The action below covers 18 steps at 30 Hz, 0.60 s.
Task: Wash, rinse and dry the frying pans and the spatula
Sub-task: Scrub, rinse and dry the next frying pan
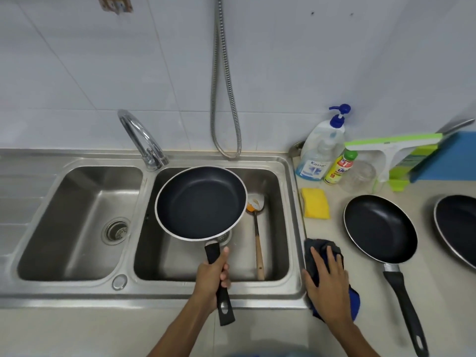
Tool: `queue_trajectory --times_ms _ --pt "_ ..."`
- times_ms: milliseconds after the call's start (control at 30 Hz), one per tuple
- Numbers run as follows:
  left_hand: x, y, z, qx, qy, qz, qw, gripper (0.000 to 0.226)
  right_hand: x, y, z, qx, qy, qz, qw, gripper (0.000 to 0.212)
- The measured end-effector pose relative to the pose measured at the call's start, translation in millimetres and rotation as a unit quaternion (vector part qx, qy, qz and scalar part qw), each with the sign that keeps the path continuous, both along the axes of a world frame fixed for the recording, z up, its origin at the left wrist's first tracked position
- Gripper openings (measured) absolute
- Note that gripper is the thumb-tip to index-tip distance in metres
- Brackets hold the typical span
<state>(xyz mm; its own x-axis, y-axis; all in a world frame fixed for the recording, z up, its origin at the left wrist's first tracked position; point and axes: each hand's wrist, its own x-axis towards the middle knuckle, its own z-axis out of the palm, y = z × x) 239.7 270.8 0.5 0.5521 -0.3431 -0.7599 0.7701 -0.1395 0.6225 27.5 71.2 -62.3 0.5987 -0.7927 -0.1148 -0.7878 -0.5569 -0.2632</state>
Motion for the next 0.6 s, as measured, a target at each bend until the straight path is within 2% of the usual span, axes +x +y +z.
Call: queue_trajectory --times_ms 100,200,267,367,467,533,600 --pt "-7 8 2 0.007 -0.008 -0.016 1.0 0.036 -8 1 10 0.032 -0.101 0.002 0.994 0.05" --pt "-3 19 1 0.008 -0.01 -0.015 1.0 0.038 11 -3 55 0.093 -0.213 -0.025 0.972 0.05" --pt "1 28 4 0.006 -0.016 -0.024 1.0 0.039 50 0 95 0.132 -0.264 0.035 0.955 0.044" --pt "4 41 8 0.01 -0.02 -0.056 0.998 0.039 127 33 128 0.162 -0.237 0.263 0.921 0.043" --pt "10 48 18 0.035 -0.03 -0.099 0.994 0.028 202 82 111 0.129 -0.161 0.473 0.856 0.041" --pt "14 54 24 0.064 -0.055 -0.129 0.988 0.02 246 115 89 0.117 -0.132 0.556 0.812 0.041" --pt "17 62 27 0.069 -0.076 -0.144 0.984 0.025 289 139 82 0.16 -0.133 0.549 0.809 0.04"
